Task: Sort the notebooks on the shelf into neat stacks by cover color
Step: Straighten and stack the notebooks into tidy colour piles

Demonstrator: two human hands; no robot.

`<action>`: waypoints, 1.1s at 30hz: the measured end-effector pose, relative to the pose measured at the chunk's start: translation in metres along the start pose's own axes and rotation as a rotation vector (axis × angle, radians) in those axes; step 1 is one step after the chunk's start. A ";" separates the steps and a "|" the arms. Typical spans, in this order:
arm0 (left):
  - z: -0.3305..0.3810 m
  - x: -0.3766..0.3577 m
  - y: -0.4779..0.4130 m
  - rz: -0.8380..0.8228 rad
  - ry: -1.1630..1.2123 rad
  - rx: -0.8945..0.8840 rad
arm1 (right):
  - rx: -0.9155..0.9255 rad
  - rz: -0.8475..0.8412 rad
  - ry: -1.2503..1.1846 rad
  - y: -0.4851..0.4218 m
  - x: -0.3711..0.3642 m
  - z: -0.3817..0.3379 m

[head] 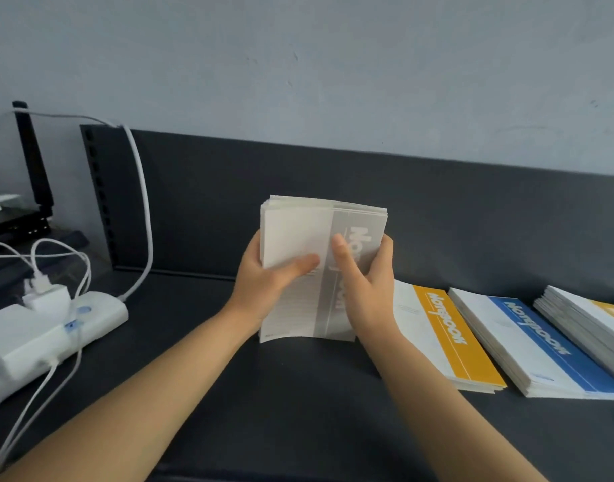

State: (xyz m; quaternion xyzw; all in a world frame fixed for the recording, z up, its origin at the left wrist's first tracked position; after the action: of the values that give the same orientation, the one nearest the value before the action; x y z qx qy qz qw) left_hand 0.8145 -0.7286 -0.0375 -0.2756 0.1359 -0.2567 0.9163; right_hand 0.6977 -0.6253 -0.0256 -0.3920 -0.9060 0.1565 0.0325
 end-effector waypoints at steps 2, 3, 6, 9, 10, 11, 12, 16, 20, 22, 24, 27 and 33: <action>-0.002 -0.003 -0.001 0.008 -0.007 0.002 | 0.005 -0.025 0.001 -0.003 -0.002 0.001; -0.003 -0.003 -0.003 0.003 -0.014 0.000 | 0.001 -0.035 -0.014 -0.005 -0.001 0.001; -0.005 0.000 -0.005 0.020 0.027 0.000 | 0.007 -0.042 -0.044 -0.015 0.007 0.004; -0.006 -0.003 -0.006 0.018 0.052 -0.014 | 0.005 -0.066 -0.039 -0.017 0.008 0.011; -0.006 -0.005 -0.005 0.007 0.036 -0.032 | -0.004 -0.084 -0.036 -0.018 0.006 0.015; -0.006 -0.006 -0.005 0.007 0.026 -0.051 | -0.008 -0.094 -0.031 -0.019 0.005 0.016; -0.006 -0.006 -0.005 0.016 0.024 -0.068 | -0.002 -0.100 -0.024 -0.021 0.004 0.016; -0.010 -0.007 -0.008 0.020 0.010 -0.102 | 0.035 -0.112 0.002 -0.030 0.009 0.012; -0.024 -0.007 -0.012 -0.059 -0.122 -0.076 | 0.001 -0.133 0.054 -0.038 0.019 0.015; -0.034 -0.004 -0.010 -0.124 -0.211 -0.043 | -0.043 -0.174 0.094 -0.043 0.024 0.019; -0.039 -0.002 -0.006 -0.178 -0.334 -0.047 | -0.058 -0.189 0.189 -0.044 0.025 0.023; -0.034 0.003 -0.009 -0.140 -0.393 -0.052 | -0.022 -0.143 0.279 -0.045 0.023 0.021; -0.040 0.005 -0.010 -0.283 -0.432 0.324 | -0.149 -0.112 0.540 -0.054 0.022 0.037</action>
State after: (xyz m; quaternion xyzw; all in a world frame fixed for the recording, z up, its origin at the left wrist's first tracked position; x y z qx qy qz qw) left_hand 0.7988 -0.7554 -0.0650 -0.1900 -0.1445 -0.3358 0.9112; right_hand 0.6380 -0.6535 -0.0459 -0.3700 -0.8938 -0.0226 0.2525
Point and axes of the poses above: each hand's wrist, its own y-axis away from the middle knuckle, its own x-axis out of the back of the hand, z = x × y, the point moved 5 cm from there along -y, towards the middle knuckle, and after that the axes turned 11 degrees about -x, right-handed, at the moved point
